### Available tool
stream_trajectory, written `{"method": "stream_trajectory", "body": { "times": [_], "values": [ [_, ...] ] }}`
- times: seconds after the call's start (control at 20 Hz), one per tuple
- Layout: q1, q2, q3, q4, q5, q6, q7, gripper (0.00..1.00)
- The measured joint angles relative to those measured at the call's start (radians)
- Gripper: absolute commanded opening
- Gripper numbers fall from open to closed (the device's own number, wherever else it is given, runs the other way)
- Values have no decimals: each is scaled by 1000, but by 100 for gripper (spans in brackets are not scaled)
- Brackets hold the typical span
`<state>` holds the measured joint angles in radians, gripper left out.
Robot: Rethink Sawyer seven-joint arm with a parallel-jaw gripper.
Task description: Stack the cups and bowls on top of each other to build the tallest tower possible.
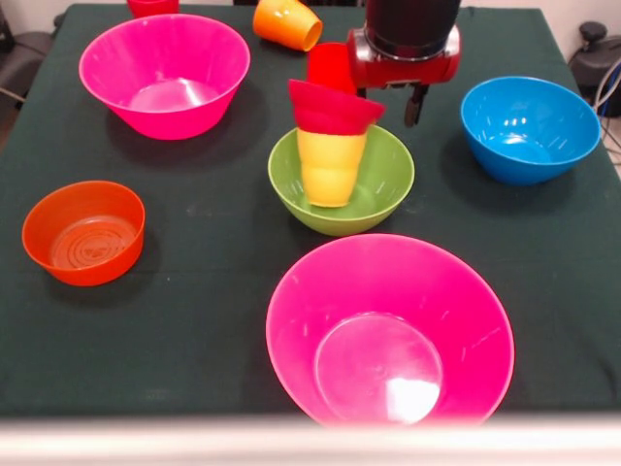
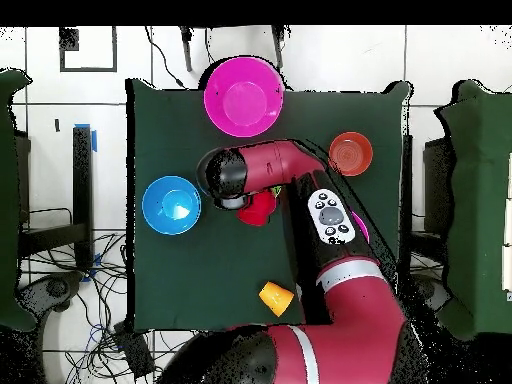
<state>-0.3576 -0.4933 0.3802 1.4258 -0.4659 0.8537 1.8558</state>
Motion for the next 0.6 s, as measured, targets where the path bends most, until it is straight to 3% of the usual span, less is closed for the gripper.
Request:
{"method": "stream_trajectory", "body": {
  "times": [0.3, 0.6],
  "values": [
    [0, 55, 0, -62, 0, 10, 0, 100],
    [0, 64, 3, -83, 0, 36, 0, 100]
  ]
}}
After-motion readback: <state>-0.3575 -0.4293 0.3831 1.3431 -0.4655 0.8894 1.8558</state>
